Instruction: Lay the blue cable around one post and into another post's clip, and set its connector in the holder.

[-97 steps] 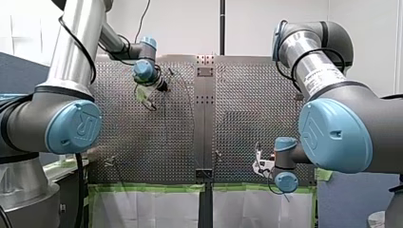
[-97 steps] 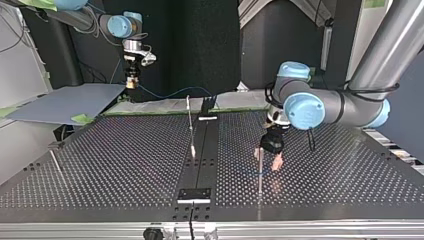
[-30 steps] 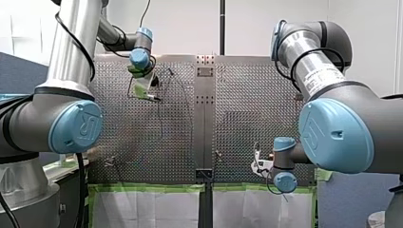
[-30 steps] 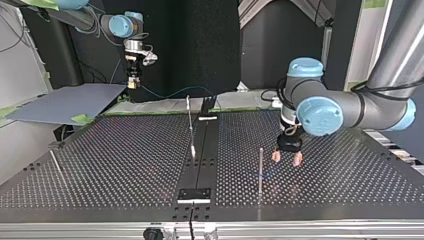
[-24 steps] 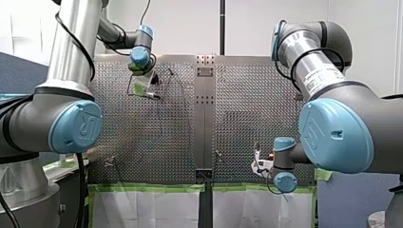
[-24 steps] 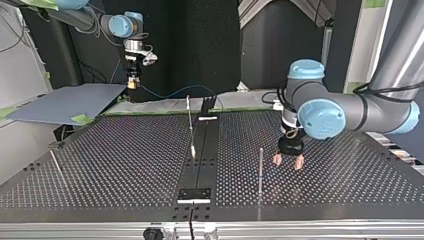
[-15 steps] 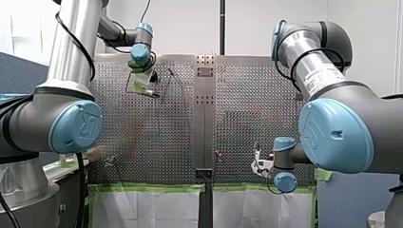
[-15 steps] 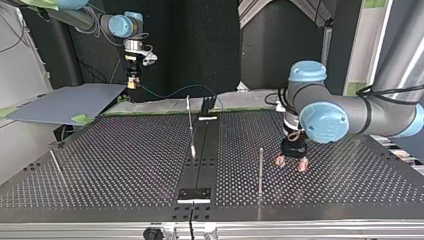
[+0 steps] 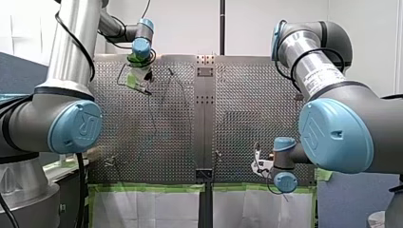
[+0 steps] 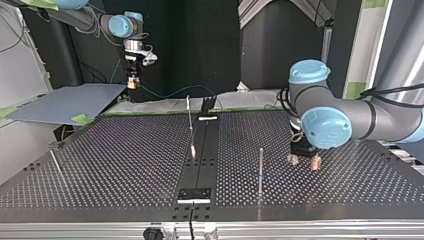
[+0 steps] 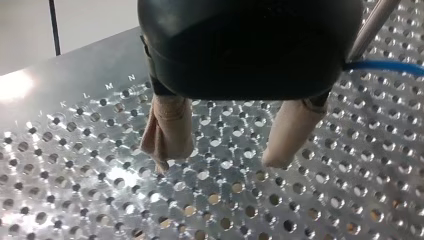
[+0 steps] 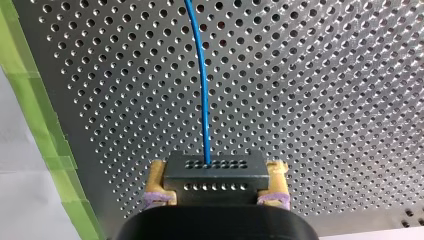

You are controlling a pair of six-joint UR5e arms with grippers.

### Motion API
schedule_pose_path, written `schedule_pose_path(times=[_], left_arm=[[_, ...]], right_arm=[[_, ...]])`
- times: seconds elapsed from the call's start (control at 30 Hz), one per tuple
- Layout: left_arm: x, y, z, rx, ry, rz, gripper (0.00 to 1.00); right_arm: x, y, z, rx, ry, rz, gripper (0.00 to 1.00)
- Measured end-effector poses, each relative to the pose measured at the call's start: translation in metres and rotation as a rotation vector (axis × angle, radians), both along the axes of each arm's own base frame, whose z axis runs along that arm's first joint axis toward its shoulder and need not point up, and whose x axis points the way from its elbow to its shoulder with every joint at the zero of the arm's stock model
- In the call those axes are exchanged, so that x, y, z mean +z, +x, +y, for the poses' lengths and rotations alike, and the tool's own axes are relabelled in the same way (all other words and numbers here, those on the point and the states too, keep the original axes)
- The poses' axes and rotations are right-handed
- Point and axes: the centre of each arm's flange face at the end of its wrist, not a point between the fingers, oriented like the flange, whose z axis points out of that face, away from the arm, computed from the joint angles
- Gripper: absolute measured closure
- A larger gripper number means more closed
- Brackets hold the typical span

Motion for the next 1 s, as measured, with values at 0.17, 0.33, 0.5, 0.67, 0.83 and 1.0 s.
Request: schedule_pose_path(times=[0.17, 0.33, 0.5, 0.67, 0.83, 1.0], left_arm=[[0.001, -0.002, -0.002, 0.014, 0.059, 0.007, 0.0], [0.008, -0.004, -0.013, -0.03, 0.099, 0.002, 0.0], [0.012, -0.008, -0.024, -0.065, 0.149, 0.012, 0.0], [0.011, -0.015, -0.037, -0.126, 0.196, 0.033, 0.0], [0.01, -0.02, -0.04, -0.127, 0.255, 0.061, 0.0], [0.009, -0.024, -0.038, -0.105, 0.319, 0.092, 0.0]], right_arm=[[0.0, 0.0, 0.0, 0.0, 0.001, 0.0, 1.0], [0.0, 0.0, 0.0, 0.0, 0.002, 0.002, 1.0], [0.0, 0.0, 0.001, 0.0, 0.003, 0.003, 1.0], [-0.001, 0.0, 0.001, 0.0, 0.003, 0.004, 1.0], [0.0, 0.0, 0.001, 0.0, 0.003, 0.004, 1.0], [0.0, 0.0, 0.0, 0.0, 0.002, 0.004, 1.0]])
